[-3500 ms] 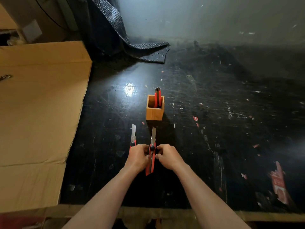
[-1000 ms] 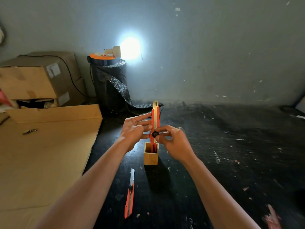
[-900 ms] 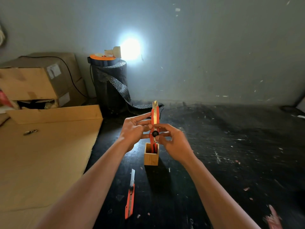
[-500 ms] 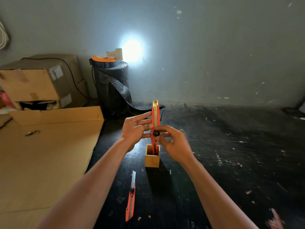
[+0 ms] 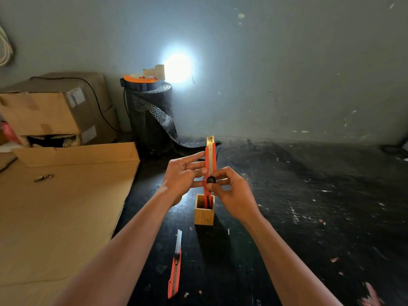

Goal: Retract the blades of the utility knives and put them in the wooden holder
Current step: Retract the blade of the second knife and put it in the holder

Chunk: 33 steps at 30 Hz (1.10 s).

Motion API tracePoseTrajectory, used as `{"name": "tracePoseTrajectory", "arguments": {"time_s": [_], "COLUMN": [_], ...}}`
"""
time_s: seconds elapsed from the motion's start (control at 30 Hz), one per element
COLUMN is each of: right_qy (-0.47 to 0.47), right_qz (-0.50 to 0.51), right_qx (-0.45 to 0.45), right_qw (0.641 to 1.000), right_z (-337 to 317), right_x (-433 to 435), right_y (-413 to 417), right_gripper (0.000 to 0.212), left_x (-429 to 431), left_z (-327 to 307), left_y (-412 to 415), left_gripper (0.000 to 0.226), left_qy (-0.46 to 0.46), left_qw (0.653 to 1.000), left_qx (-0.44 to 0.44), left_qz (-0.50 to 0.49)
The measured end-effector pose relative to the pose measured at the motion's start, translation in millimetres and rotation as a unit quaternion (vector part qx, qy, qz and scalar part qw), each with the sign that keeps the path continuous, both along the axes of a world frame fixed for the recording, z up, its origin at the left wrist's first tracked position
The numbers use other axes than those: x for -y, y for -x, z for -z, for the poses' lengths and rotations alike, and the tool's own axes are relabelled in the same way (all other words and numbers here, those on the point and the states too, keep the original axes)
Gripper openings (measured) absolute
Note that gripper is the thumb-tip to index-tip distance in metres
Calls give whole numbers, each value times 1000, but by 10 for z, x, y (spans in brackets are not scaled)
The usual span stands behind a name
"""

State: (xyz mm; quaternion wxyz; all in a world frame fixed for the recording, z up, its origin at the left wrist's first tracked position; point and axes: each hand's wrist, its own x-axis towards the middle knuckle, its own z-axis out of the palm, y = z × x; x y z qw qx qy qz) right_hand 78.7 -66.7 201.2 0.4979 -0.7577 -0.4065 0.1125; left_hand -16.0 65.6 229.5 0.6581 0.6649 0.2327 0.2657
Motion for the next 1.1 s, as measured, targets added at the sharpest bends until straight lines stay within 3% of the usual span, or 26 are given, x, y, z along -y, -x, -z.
{"name": "tracePoseTrajectory", "arguments": {"time_s": [0.27,0.8,0.9,1.0,1.1], "right_qy": [4,3,-26,-23,-27], "right_qz": [-36,0,9,15,10], "right_qx": [12,-6,-60,-58,-42], "right_qw": [999,1000,998,998,999], "right_z": [30,242,251,272,328], "right_x": [35,-208,-308,-444,-577], "right_y": [-43,-72,-170,-304,-428], "right_gripper": [30,17,28,45,42], "left_x": [-24,-220,-285,-318,-356], "left_z": [59,331,470,618,730], "left_y": [-7,-25,-36,-77,-158], "left_gripper": [50,50,51,51,47], "left_qy": [5,24,55,74,74], "left_qw": [1000,999,998,996,996], "left_qx": [2,-6,-17,-27,-28], "left_qz": [4,21,26,37,34]}}
